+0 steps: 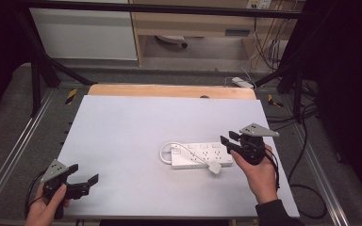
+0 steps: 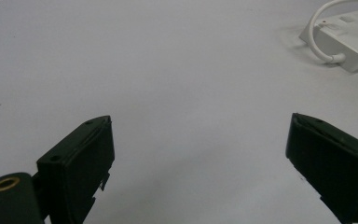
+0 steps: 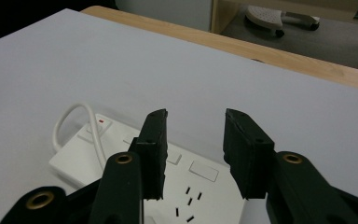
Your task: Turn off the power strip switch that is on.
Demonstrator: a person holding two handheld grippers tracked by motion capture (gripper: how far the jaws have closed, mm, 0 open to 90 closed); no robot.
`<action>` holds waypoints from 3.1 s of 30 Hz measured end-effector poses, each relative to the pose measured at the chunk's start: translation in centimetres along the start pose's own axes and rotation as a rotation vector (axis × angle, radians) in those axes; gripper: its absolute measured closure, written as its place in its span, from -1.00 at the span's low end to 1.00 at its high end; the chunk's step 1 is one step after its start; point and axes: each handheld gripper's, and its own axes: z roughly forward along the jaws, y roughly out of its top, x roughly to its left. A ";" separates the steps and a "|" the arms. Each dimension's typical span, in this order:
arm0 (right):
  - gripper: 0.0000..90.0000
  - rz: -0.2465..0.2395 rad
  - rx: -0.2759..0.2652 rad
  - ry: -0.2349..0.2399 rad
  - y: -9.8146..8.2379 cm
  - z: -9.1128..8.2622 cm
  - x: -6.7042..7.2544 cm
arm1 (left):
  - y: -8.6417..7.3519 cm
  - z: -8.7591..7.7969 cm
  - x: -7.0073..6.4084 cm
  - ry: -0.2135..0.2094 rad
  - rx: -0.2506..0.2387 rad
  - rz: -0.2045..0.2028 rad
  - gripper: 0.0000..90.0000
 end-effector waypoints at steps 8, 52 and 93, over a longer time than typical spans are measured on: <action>0.60 -0.004 -0.009 0.014 0.7 1.2 0.0 | 0.0 0.0 0.0 -0.001 -0.001 -0.003 -0.82; 1.00 0.027 -0.041 0.020 1.8 4.6 -0.7 | -0.1 -0.1 -0.1 -0.007 0.007 0.002 -0.82; 1.00 0.042 0.073 0.024 -0.4 8.0 -1.2 | -0.1 0.1 -0.1 -0.001 0.017 0.019 -0.82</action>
